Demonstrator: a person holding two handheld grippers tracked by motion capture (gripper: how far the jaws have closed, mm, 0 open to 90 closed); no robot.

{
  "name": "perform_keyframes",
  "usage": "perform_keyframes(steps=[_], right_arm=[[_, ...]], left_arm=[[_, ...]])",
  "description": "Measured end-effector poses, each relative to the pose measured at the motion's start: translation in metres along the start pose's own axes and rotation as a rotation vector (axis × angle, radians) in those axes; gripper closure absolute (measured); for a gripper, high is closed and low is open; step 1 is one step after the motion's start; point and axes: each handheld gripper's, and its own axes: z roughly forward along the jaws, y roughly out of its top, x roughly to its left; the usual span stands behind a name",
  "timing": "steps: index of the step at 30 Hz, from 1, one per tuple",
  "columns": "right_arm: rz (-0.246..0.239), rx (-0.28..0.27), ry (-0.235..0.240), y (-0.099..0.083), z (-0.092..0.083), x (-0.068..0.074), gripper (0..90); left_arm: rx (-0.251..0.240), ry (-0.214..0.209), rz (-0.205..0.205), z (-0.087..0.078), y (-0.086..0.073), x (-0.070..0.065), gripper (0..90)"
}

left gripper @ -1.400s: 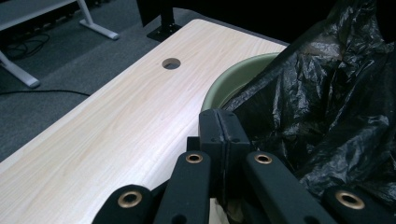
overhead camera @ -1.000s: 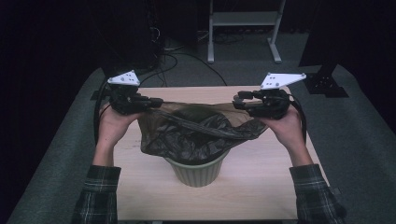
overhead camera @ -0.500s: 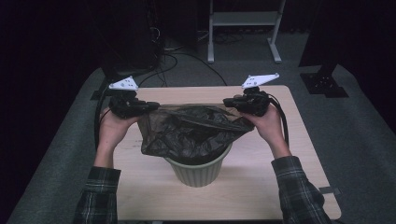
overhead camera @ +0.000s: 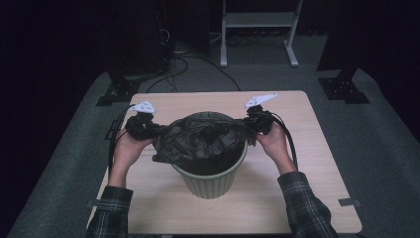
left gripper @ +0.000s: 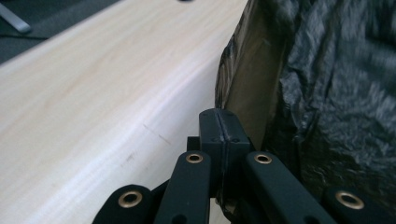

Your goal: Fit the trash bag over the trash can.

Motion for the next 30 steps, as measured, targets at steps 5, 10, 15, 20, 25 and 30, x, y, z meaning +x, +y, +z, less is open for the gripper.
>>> perform_keyframes(steps=[5,10,15,20,25,30], right_arm=[[0.021,-0.035,-0.001,-0.005,-0.006,-0.002,89.2],[0.030,-0.145,-0.035,0.013,-0.043,-0.002,77.1],[0.019,-0.253,0.021,0.029,-0.077,0.005,67.3],[-0.015,-0.267,0.147,0.040,-0.084,0.023,59.9],[-0.055,-0.211,0.195,0.047,-0.074,0.039,57.4],[-0.064,-0.150,0.189,0.048,-0.062,0.044,72.0]], left_arm=[[-0.027,-0.013,-0.014,-0.001,-0.003,0.001,89.8],[-0.032,-0.013,0.002,-0.006,0.004,-0.002,89.8],[-0.038,-0.015,0.008,-0.007,0.007,-0.005,89.8],[-0.041,-0.018,0.007,-0.007,0.008,-0.006,89.8],[-0.046,-0.017,0.014,-0.008,0.011,-0.008,89.8],[-0.049,-0.018,0.021,-0.011,0.014,-0.010,89.8]])
